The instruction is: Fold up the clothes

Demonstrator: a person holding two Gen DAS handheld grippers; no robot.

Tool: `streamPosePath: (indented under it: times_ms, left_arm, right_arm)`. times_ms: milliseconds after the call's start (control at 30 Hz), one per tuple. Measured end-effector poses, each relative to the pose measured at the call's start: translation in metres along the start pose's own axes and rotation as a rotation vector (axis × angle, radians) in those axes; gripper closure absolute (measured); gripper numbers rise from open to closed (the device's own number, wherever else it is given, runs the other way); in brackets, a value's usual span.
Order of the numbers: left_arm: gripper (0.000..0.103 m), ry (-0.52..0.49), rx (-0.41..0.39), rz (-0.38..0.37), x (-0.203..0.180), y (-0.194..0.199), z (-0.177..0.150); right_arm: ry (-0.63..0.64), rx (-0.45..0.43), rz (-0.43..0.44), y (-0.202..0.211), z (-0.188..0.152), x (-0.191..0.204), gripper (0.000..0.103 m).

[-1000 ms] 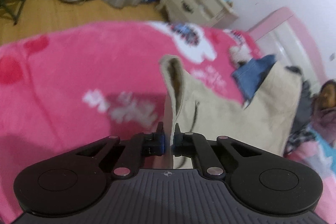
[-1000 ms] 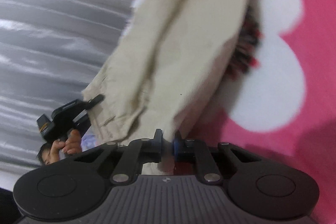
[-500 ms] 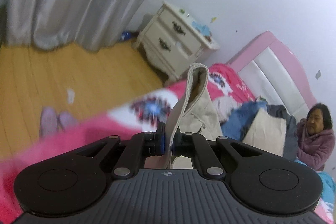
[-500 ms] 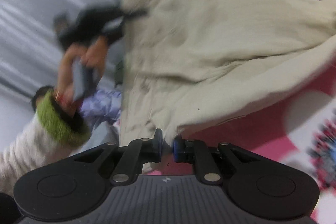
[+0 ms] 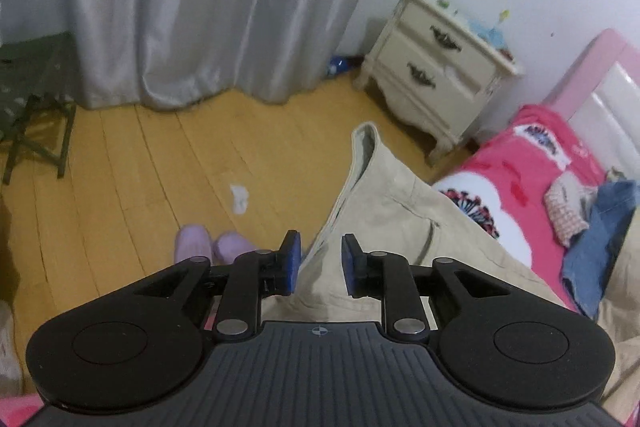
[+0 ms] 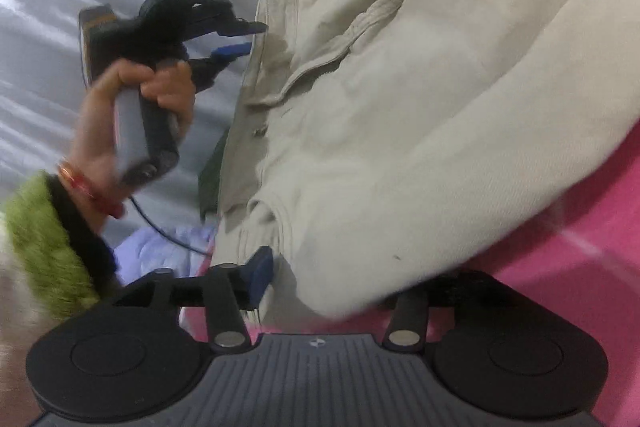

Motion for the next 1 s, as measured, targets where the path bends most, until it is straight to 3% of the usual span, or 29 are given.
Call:
streamPosePath:
  times_ms: [67, 233, 333, 467, 600, 700, 733, 800, 833, 900, 1000]
  left_arm:
    - [0.08, 0.008, -0.02, -0.013, 0.005, 0.013, 0.007]
    - [0.077, -0.05, -0.13, -0.082, -0.011, 0.066, 0.024]
    - [0.07, -0.169, -0.068, -0.187, -0.056, 0.089, -0.006]
    - [0.047, -0.363, 0.043, -0.343, -0.129, 0.107, -0.081]
    - [0.046, -0.586, 0.124, -0.467, -0.193, 0.115, -0.161]
    - [0.046, -0.745, 0.142, -0.446, -0.219, 0.096, -0.203]
    - [0.046, -0.785, 0.146, -0.43, -0.225, 0.089, -0.214]
    - [0.046, -0.836, 0.152, -0.41, -0.228, 0.079, -0.227]
    - [0.046, -0.862, 0.155, -0.4, -0.229, 0.074, -0.234]
    - [0.046, -0.904, 0.155, -0.38, -0.23, 0.067, -0.244]
    - [0.046, -0.946, 0.138, -0.367, -0.228, 0.067, -0.25]
  right_arm:
    - [-0.028, 0.022, -0.01, 0.028, 0.004, -0.004, 0.043]
    - [-0.034, 0.072, -0.125, 0.106, 0.016, -0.027, 0.042]
    - [-0.007, 0.056, -0.247, 0.162, 0.032, -0.049, 0.042]
    - [0.023, -0.109, -0.401, 0.237, 0.081, -0.075, 0.042]
    - [-0.015, -0.37, -0.453, 0.301, 0.149, -0.092, 0.041]
    - [-0.001, -0.471, -0.446, 0.314, 0.199, -0.099, 0.037]
    - [0.007, -0.494, -0.448, 0.317, 0.215, -0.102, 0.03]
    - [0.019, -0.531, -0.468, 0.323, 0.245, -0.116, 0.029]
    - [0.007, -0.537, -0.479, 0.321, 0.258, -0.126, 0.024]
    - [-0.042, -0.534, -0.472, 0.316, 0.282, -0.15, 0.023]
    - [-0.154, -0.605, -0.48, 0.318, 0.31, -0.188, 0.023]
Point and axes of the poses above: each gripper's, at about its wrist camera, not at the fingertips, and y roughly against the way its jaws point, x to its left, z to its top, the point moved 10 cm from there along -y, roughly the way its jaws point, and after that the axes turned 4 degrees about z, right-handed, at the moved point
